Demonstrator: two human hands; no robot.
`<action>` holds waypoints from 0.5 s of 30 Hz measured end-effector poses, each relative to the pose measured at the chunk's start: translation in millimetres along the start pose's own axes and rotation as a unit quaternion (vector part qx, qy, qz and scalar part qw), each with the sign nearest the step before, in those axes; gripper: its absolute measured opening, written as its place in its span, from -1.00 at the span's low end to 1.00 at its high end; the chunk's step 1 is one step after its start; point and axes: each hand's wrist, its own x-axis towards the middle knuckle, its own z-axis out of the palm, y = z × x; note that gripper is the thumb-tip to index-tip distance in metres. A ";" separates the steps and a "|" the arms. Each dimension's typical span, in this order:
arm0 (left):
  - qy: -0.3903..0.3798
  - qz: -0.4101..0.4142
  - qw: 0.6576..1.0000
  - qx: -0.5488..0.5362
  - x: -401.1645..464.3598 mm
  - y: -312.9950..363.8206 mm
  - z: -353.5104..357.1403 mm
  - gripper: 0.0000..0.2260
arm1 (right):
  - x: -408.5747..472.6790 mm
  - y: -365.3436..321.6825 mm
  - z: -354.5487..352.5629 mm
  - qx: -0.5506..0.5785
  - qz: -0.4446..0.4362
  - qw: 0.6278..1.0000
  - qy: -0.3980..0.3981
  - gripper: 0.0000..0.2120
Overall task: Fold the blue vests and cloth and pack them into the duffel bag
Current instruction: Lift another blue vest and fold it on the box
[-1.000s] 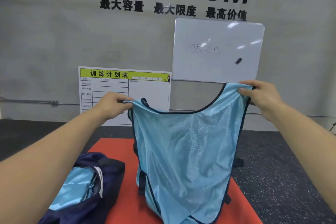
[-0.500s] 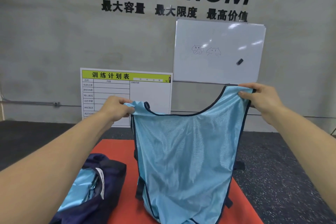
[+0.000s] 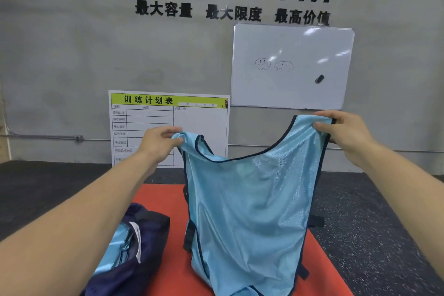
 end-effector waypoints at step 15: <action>-0.052 -0.067 0.996 -0.006 -1.8 1.9 17.1 -0.87 | 5.0 16.9 -2.6 -0.010 0.015 1.000 -0.003 -0.80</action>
